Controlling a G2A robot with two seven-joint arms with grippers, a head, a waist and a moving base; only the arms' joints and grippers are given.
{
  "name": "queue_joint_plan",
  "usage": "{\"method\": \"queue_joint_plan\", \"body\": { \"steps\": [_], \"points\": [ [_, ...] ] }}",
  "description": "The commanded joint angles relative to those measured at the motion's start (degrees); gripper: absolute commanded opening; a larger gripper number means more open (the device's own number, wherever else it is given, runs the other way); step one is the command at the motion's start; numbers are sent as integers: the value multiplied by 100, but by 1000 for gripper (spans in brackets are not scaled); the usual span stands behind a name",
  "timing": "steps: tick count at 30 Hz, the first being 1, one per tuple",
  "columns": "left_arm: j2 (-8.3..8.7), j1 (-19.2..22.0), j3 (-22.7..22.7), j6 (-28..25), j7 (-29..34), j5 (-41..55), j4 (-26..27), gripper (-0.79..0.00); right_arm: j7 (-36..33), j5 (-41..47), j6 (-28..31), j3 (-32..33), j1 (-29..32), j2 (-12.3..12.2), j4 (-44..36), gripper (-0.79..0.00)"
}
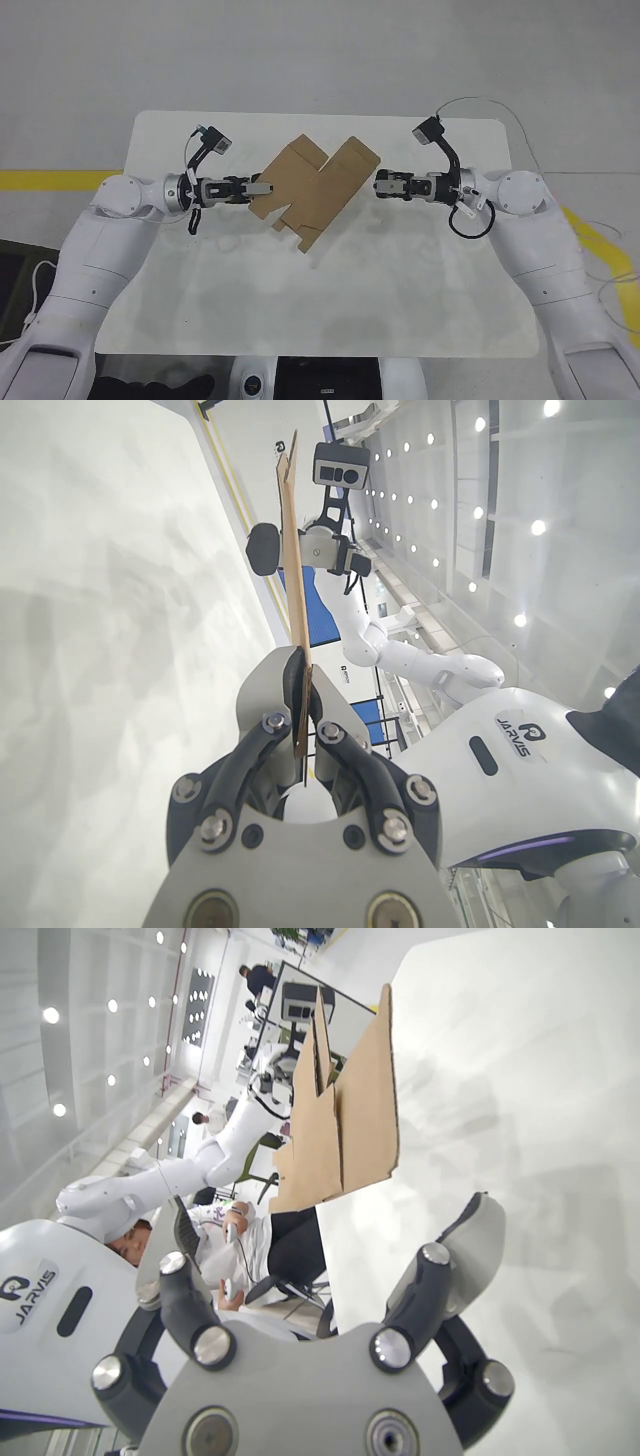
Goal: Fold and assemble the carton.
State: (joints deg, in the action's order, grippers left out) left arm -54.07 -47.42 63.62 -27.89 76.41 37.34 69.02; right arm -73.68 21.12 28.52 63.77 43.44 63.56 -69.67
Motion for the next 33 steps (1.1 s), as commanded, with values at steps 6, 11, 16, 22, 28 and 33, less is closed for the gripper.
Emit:
{"method": "queue_joint_plan", "body": {
  "steps": [6,11,16,22,28,33],
  "points": [
    [185,-322,204,479,479,4,518,-785,-553,58,-343,-401,-247,-53,25,0],
    [291,-516,292,649,649,58,786,-785,-603,189,-393,-747,-420,-135,34,0],
    [375,-638,262,722,722,-23,1021,-785,-540,409,-330,-1105,-537,-223,91,0],
    [459,-712,158,719,719,-61,1192,-785,-468,731,-257,-1552,-610,-327,-76,0],
    [516,-695,20,651,652,-26,1268,-785,-362,1014,-150,-1919,-681,-435,-210,0],
    [556,-653,-100,588,589,-19,1295,-785,-359,1163,-148,-2203,-791,-512,-271,0]
  ]
}}
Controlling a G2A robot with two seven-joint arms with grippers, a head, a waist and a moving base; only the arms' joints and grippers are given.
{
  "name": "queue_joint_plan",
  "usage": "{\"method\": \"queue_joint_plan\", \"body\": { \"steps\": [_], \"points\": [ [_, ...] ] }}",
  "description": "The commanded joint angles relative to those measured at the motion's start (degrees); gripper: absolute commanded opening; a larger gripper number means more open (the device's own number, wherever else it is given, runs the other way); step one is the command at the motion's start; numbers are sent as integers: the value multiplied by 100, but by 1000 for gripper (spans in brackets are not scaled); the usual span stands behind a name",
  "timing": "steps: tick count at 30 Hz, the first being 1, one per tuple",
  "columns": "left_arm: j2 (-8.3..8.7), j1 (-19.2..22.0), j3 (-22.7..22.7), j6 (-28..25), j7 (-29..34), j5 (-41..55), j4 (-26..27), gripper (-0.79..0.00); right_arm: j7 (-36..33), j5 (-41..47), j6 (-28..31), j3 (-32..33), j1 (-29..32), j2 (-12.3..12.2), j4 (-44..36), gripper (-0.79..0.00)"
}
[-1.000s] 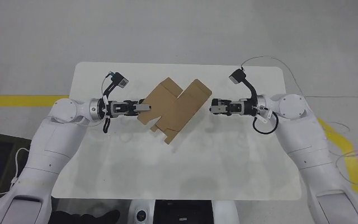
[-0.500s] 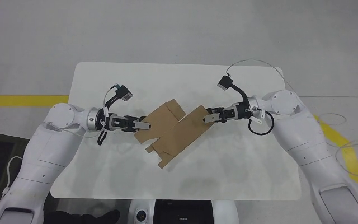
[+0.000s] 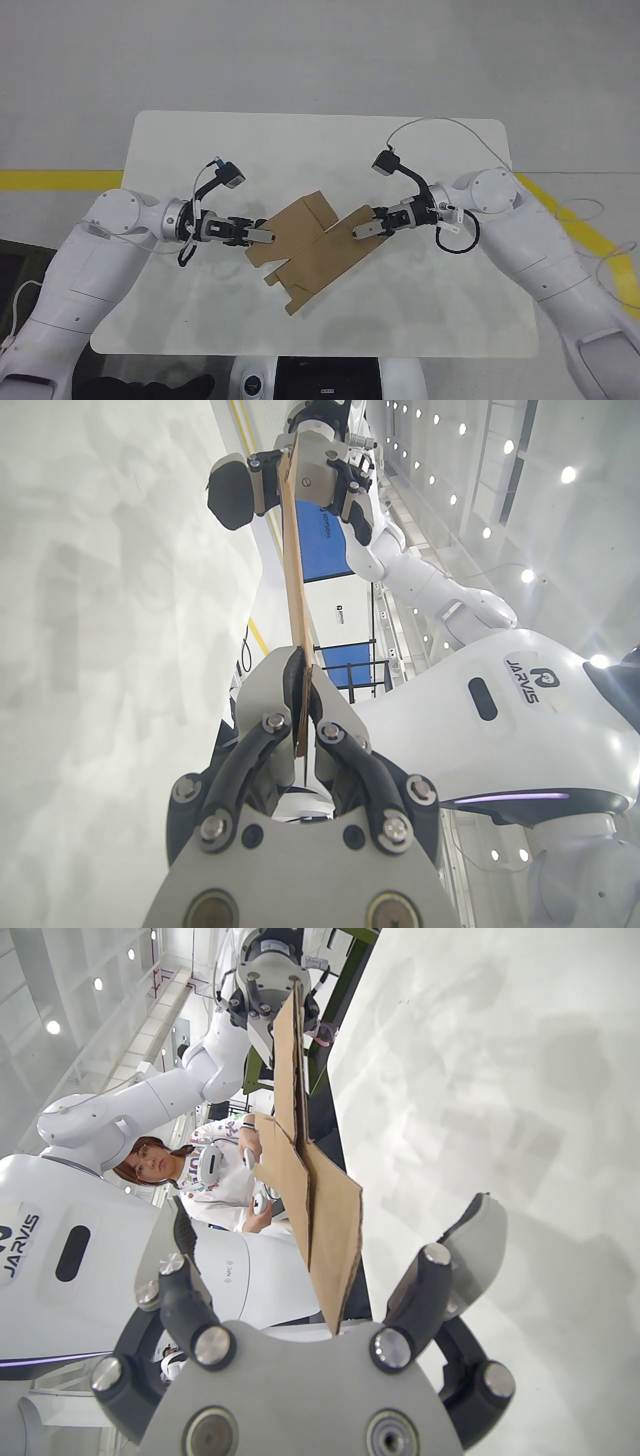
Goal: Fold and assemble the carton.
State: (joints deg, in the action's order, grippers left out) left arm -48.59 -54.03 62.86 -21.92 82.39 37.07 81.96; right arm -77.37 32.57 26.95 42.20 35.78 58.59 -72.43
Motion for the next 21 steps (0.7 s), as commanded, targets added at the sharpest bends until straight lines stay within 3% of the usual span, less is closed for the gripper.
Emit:
{"method": "queue_joint_plan", "body": {
  "steps": [1,2,3,5,6,12,16,20,21],
  "points": [
    [17,19,-44,-16,-16,17,-2,-785,27,40,26,-90,-48,-30,10,0],
    [26,30,-62,-22,-23,16,-3,-785,44,61,43,-135,-70,-45,10,-6],
    [35,40,-81,-31,-32,19,-6,-785,48,81,48,-186,-91,-59,2,-71],
    [53,58,-115,-44,-44,33,-24,-785,57,117,56,-287,-139,-87,-27,-308],
    [61,69,-132,-49,-50,41,-32,-785,55,128,55,-342,-164,-100,-43,-391],
    [110,113,-218,-67,-68,121,-64,-785,86,244,86,-644,-315,-164,-87,-483],
    [141,151,-265,-99,-100,118,-79,-785,134,320,134,-826,-411,-195,-95,-600],
    [174,173,-315,-171,-172,61,-89,-785,178,390,178,-986,-502,-226,-84,-785],
    [183,174,-332,-190,-191,47,-91,-785,193,405,193,-1022,-522,-233,-78,-785]
  ]
}}
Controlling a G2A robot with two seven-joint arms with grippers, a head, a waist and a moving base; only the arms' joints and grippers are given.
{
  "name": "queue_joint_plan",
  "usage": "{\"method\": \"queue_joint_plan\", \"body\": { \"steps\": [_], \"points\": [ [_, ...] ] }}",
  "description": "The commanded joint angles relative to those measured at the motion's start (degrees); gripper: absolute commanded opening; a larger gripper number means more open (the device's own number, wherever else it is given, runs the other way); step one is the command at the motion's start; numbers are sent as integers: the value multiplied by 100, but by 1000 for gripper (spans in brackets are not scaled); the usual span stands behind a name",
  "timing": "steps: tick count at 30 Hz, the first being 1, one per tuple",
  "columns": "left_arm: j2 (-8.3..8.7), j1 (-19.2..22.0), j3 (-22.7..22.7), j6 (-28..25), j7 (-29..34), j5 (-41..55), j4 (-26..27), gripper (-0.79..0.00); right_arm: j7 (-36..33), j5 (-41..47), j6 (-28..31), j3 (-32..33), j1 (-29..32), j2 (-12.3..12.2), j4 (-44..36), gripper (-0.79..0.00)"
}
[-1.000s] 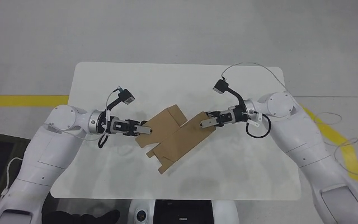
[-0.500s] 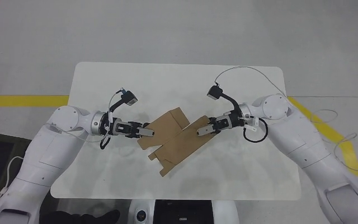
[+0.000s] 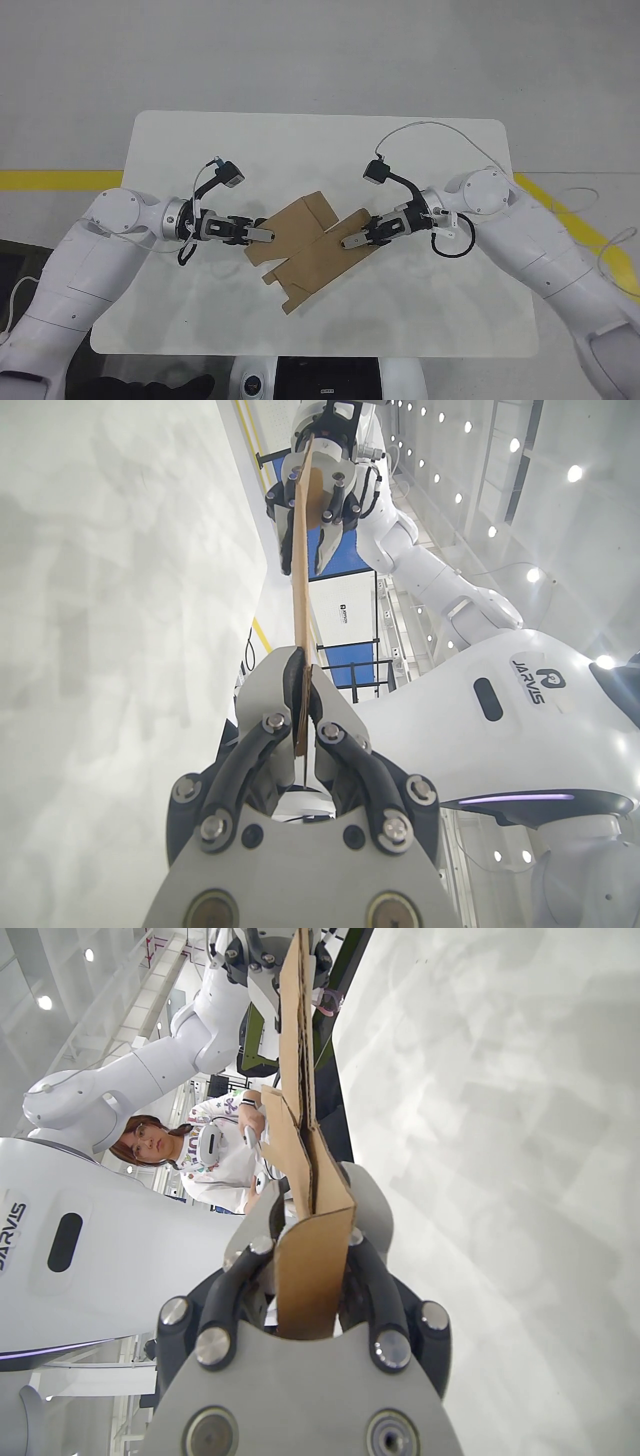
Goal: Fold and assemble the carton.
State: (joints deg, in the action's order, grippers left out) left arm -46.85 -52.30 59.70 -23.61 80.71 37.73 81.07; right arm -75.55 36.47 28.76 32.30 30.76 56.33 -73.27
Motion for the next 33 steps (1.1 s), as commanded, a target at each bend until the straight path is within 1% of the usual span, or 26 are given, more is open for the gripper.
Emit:
{"method": "queue_joint_plan", "body": {
  "steps": [1,6,7,8,9,11,16,19,22,26,33],
  "points": [
    [18,3,-33,-35,-36,-18,-3,-785,24,29,24,-69,-40,-14,4,-785],
    [64,29,-89,-64,-65,53,6,-785,107,121,107,-218,-124,-50,55,-785],
    [71,41,-84,-85,-85,88,4,-686,138,164,138,-237,-129,-55,80,-785],
    [77,47,-79,-115,-116,124,-7,-329,162,215,162,-252,-133,-59,101,-785],
    [82,48,-71,-147,-148,166,-43,0,178,257,178,-267,-139,-63,126,-785],
    [85,74,-30,-251,-252,238,-195,0,234,367,233,-278,-132,-69,207,-785],
    [61,165,67,-724,-727,214,-595,0,412,630,410,-199,-66,-79,583,-785],
    [17,202,91,-1010,-1014,258,-870,0,517,775,515,-93,-7,-82,798,-785],
    [-43,246,74,-1152,-1235,324,-1025,0,574,885,571,7,34,-63,940,-785],
    [-119,291,43,-1177,-1650,286,-1078,0,691,1182,498,134,109,0,1083,-785],
    [-209,265,35,-1249,-2093,110,-904,0,1259,793,70,266,193,65,806,-785]
  ]
}}
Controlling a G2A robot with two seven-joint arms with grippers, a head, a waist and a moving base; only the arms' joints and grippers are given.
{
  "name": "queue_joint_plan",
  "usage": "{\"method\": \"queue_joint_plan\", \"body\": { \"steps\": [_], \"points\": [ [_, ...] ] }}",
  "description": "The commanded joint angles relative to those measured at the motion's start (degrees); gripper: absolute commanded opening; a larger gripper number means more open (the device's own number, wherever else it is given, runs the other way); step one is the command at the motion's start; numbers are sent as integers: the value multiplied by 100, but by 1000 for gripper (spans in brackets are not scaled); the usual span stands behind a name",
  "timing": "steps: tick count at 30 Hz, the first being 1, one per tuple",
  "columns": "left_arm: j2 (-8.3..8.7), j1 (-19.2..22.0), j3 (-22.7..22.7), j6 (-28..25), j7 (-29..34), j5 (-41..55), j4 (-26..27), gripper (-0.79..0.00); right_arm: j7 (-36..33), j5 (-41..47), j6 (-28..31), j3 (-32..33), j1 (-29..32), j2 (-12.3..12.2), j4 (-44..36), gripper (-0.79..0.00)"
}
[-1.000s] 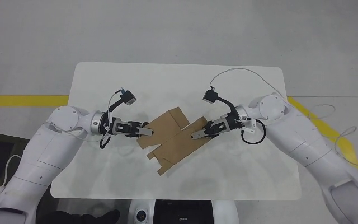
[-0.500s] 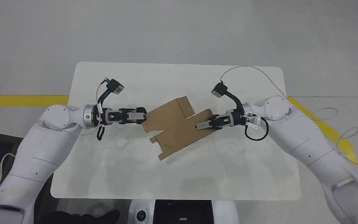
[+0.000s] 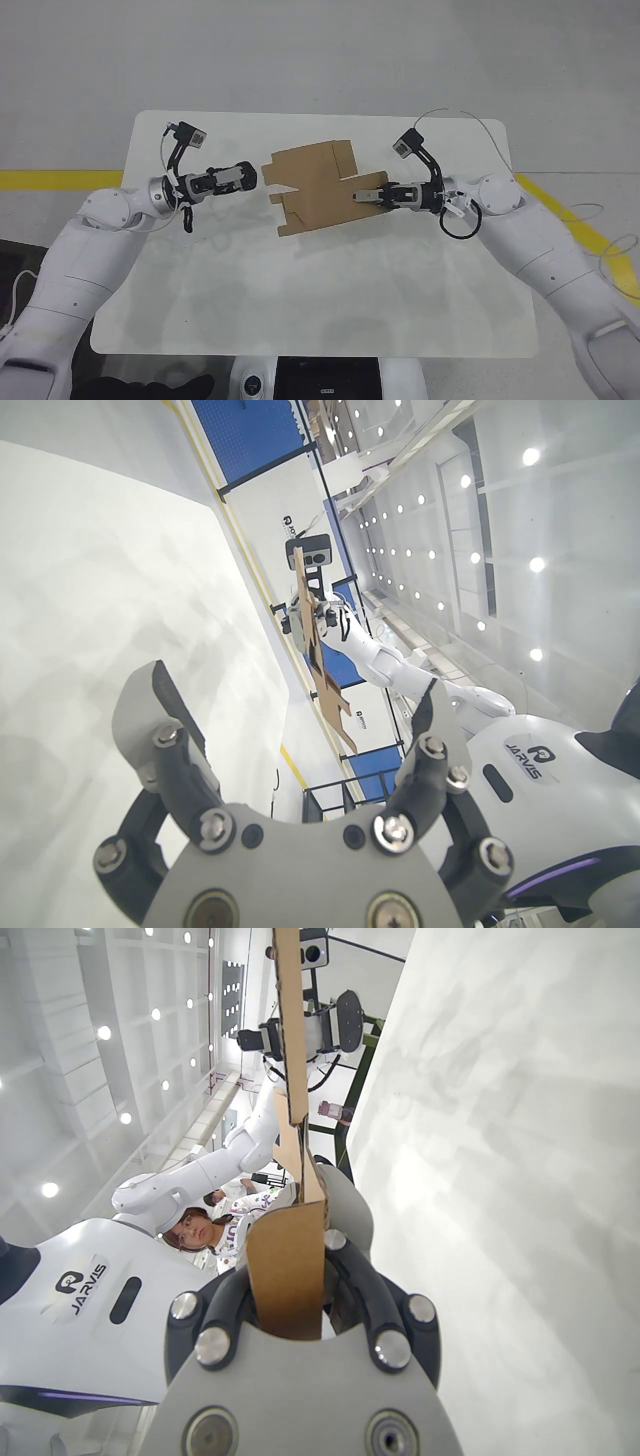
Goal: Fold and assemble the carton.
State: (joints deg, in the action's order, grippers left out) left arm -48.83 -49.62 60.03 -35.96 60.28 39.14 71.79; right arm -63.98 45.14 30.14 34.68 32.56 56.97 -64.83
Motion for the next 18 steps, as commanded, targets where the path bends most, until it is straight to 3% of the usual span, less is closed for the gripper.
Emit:
{"method": "queue_joint_plan", "body": {
  "steps": [1,8,18],
  "points": [
    [-22,-9,-2,-20,-90,-62,45,0,194,-189,-139,57,22,-1,-78,-785],
    [-98,32,-42,-103,-121,-267,153,0,800,-848,-646,369,201,-85,-418,-785],
    [-235,140,-220,-28,101,-233,-21,0,885,-1116,-816,807,552,-175,-876,-785]
  ]
}}
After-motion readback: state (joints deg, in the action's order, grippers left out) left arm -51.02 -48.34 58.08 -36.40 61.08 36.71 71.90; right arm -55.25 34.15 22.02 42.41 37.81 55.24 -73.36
